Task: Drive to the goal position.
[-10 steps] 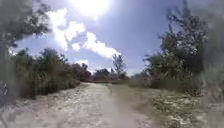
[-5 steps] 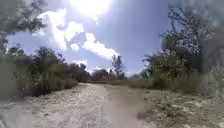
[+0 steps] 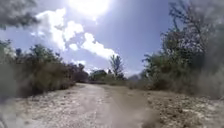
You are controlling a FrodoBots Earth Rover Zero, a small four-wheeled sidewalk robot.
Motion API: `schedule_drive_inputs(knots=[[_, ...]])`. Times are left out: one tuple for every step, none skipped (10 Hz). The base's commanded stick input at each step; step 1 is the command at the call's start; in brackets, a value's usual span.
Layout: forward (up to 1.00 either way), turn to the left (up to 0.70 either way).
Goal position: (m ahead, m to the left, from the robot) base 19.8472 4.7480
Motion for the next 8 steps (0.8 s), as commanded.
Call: schedule_drive_inputs(knots=[[0.70, 0.00], [0.70, 0.00], [0.70, 0.00], [0.70, 0.00], [0.70, 0.00], [0.70, 0.03], [0.70, 0.21], [0.70, 0.35]])
